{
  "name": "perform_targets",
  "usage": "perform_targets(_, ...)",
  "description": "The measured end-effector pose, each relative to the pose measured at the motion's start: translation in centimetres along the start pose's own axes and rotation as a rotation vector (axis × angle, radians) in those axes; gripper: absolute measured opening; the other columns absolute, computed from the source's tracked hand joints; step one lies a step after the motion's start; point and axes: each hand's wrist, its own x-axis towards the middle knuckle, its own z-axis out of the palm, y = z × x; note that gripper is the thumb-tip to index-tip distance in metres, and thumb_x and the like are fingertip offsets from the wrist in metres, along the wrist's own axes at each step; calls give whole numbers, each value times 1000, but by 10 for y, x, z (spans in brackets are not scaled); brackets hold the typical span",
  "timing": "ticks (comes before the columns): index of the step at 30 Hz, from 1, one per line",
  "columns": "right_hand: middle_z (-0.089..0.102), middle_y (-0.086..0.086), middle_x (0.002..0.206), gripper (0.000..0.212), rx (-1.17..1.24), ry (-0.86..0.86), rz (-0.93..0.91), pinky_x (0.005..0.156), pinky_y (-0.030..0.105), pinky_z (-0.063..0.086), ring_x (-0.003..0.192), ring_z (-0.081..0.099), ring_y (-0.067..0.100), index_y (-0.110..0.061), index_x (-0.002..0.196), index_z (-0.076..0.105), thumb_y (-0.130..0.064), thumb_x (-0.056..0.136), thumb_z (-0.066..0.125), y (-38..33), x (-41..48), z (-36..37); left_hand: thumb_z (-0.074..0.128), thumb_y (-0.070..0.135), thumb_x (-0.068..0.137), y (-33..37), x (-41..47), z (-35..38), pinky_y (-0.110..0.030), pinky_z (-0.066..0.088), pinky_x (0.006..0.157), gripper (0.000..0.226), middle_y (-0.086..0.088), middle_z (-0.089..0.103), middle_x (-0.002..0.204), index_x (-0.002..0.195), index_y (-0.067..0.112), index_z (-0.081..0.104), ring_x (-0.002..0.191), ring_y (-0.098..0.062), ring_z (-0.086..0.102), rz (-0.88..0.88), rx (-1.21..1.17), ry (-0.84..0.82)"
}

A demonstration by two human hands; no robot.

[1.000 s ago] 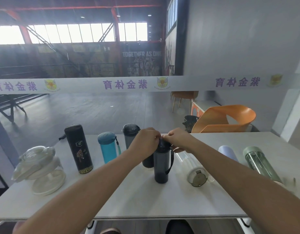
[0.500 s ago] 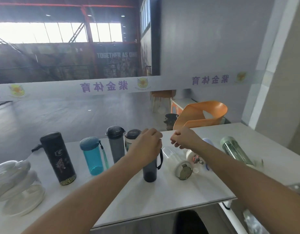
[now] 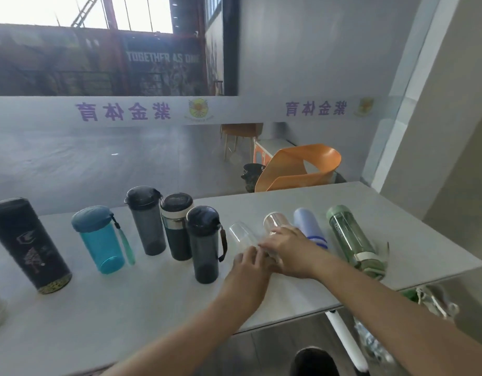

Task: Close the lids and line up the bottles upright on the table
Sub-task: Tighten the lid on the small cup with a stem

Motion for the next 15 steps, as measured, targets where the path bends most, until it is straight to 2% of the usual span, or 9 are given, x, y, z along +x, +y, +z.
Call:
perform_targets(2,58,-6,137,46,-91,-12,-85,119,47,17,144,31,24,-34,135,49,-43,90,56,8,6,7,88,25,62,5,4,7,-29,56,69,52,-6,59,109,108,18,66,91,-25,53,-27,-75,111)
perform_targets(4,61,-6,135,48,-154,2,-131,121,55,10,145,32,26,-34,138,45,-41,91,55,16,14,15,85,28,63,-1,5,20,-27,57,64,65,-5,52,115,120,17,54,91,-25,55,-120,-84,197)
perform_targets(6,68,-2,125,51,-181,34,-157,120,60,8,140,40,29,-30,139,43,-38,91,58,23,21,25,83,29,70,-4,6,28,-30,59,64,73,-5,52,124,133,18,48,91,-26,63,-203,-138,177)
perform_targets(8,70,3,121,58,-172,59,-141,120,60,4,139,43,30,-28,144,39,-40,90,59,26,24,30,77,23,78,-12,7,35,-37,59,70,71,-6,51,130,140,20,41,91,-29,64,-236,-164,158)
perform_targets(10,65,6,129,63,-148,47,-102,120,58,-2,143,38,26,-28,150,31,-42,94,55,25,24,31,73,17,81,-15,9,32,-38,58,71,65,-6,50,128,137,25,40,88,-28,64,-259,-222,160)
perform_targets(12,62,4,135,60,-124,33,-81,121,57,-3,145,34,23,-30,152,27,-40,97,51,23,22,31,72,11,82,-12,10,27,-36,58,70,61,-6,52,126,131,30,41,89,-26,64,-283,-291,202)
perform_targets(15,64,4,131,56,-27,56,-96,122,54,1,141,38,22,-30,149,36,-35,97,55,27,19,34,71,7,84,-5,8,20,-27,53,75,57,-6,56,126,126,34,43,96,-23,64,-286,-321,240)
